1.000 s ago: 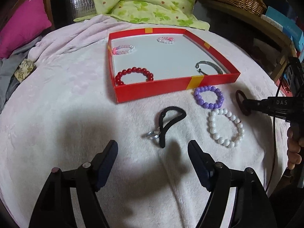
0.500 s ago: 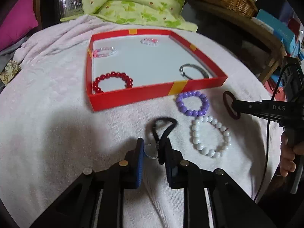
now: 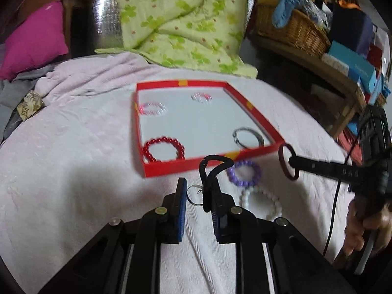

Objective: Organize jewelry
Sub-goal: 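Carry the black hair tie and maroon ring over the red tray with both tools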

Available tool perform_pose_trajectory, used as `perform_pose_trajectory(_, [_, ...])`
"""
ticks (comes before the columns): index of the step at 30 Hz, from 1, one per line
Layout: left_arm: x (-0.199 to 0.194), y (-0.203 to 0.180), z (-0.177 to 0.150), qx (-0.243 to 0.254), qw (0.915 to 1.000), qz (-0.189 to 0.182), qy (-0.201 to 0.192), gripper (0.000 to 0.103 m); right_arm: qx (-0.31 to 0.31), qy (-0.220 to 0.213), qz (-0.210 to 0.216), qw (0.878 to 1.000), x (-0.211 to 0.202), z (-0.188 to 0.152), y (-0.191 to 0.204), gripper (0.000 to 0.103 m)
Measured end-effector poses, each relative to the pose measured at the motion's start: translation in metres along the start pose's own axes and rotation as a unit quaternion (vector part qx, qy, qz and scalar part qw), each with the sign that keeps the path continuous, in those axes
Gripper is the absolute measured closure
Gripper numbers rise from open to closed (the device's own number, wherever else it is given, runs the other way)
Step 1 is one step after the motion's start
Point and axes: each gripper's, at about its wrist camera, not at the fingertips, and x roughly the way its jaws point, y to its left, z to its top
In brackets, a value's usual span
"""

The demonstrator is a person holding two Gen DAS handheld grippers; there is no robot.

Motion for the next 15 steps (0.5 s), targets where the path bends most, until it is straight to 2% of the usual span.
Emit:
perform_pose_trajectory(6, [0.003,0.005,0.006,-0.014,0.9998,0.002,-0.012,0.084,-0.011,-0.033,0.006,0.999,0.0,0.002,0.016,0.096])
perform_pose_trajectory(10, [0.004,0.004,0.009,-0.018,0.9996,-0.002,-0.02,0.084,0.002,-0.041,0.01,0.999,0.006,0.005,0.016,0.096])
perform_pose_trajectory(15, [0.009,0.007,0.014,-0.026,0.9993,0.01,-0.026,0.084,0.007,-0.046,0.016,0.999,0.011,0.008,0.018,0.096])
